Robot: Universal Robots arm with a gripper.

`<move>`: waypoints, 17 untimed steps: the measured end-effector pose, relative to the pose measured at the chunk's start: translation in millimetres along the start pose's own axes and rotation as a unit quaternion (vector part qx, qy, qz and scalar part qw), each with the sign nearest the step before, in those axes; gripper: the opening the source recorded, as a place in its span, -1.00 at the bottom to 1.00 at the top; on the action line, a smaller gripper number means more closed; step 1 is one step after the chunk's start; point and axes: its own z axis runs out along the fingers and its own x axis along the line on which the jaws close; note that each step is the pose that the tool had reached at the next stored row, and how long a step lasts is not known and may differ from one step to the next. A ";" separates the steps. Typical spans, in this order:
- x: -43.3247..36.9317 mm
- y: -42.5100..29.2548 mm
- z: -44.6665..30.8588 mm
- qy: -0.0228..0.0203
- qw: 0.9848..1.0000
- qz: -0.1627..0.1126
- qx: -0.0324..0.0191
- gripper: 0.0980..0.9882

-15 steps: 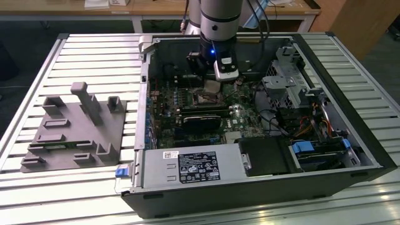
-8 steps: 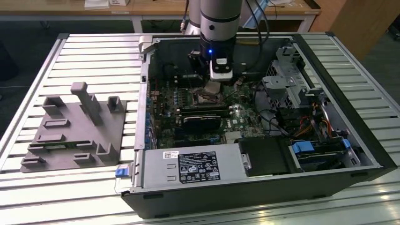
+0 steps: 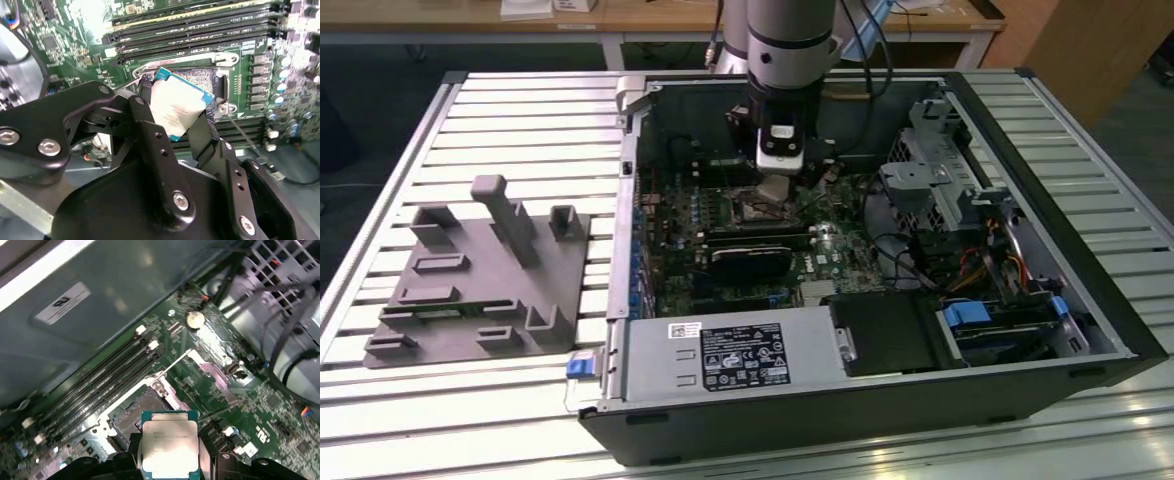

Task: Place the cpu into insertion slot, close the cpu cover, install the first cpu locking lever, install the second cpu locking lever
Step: 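Place the cpu into insertion slot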

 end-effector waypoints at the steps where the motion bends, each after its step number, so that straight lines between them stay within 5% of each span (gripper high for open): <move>1: 0.0 0.0 0.2 -0.001 1.000 0.009 0.000 -0.01; 9: 0.0 -0.2 1.8 -0.007 0.997 0.082 0.000 -0.01; 17: 0.0 -0.3 3.3 -0.014 0.988 0.154 0.001 -0.01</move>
